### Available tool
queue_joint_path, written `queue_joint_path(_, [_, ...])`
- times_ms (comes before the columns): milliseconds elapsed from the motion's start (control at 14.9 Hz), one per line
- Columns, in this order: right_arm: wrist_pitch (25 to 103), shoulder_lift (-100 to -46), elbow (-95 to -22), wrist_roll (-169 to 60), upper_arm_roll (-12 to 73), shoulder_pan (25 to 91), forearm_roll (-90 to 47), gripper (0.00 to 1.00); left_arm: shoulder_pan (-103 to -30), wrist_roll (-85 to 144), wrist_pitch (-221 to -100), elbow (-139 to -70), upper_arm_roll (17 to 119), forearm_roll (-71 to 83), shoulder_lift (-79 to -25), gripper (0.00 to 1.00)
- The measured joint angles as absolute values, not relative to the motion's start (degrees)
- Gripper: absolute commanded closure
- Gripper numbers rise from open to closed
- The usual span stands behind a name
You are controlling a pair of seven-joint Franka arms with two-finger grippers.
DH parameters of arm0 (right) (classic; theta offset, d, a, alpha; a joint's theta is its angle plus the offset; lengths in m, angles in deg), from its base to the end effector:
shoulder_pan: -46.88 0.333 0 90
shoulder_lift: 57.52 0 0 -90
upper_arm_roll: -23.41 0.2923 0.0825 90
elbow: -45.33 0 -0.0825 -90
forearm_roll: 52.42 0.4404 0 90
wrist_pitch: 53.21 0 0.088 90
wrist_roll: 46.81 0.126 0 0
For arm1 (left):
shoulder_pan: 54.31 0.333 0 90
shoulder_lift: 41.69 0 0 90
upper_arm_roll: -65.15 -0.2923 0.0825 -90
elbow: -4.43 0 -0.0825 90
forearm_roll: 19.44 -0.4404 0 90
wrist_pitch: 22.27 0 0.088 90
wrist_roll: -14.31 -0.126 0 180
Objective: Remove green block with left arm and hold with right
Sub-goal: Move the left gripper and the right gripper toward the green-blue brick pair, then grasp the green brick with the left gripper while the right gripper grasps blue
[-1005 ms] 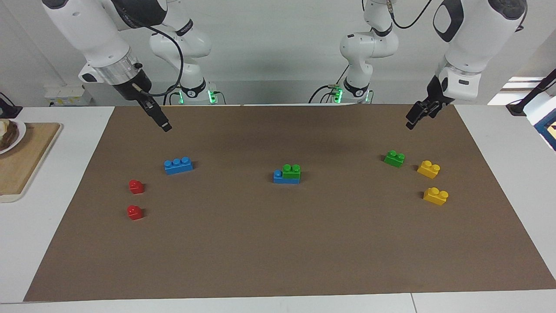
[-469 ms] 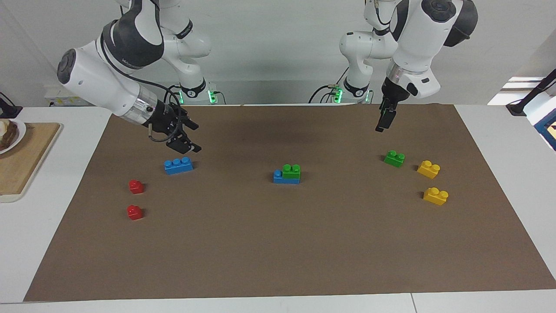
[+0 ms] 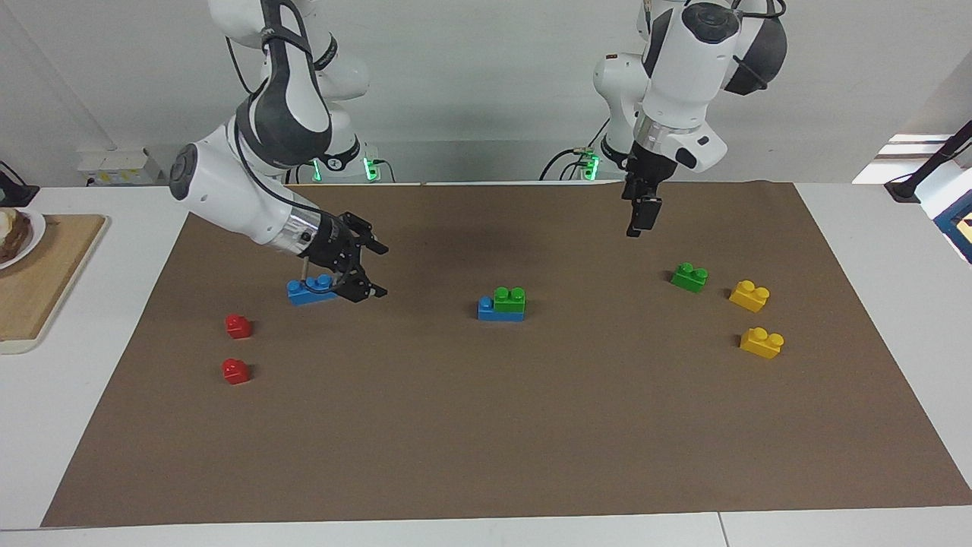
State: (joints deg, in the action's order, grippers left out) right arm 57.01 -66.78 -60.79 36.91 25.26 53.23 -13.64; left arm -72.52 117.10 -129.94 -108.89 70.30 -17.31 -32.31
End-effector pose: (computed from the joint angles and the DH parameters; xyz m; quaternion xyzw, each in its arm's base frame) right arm 0.6320 0.1461 0.3784 -0.6655 0.6783 0.2515 0.1838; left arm 0.5279 -0.2335 0.4884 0.7653 0.6428 0.0052 0.0335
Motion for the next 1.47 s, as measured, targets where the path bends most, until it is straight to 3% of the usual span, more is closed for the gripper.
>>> queue_joint_path(201, [63.68,-67.48,-63.18,40.03,25.32,57.89,-11.05,0.06,-75.92,125.09,-133.95,-111.14,70.33,-17.26,-33.02,0.00])
queue_joint_path(670, [76.94,-69.25,-68.64,40.63,25.38,65.75,-8.75,0.06,-81.76,139.68,-144.74,-111.65,70.31,-17.25,-41.73,0.00])
queue_joint_path(1474, [89.49,-76.09,-70.36,40.65,25.39,72.75,-6.16,0.04,-84.21,143.38,-150.07,-106.91,70.32,-17.22,-51.23,0.00])
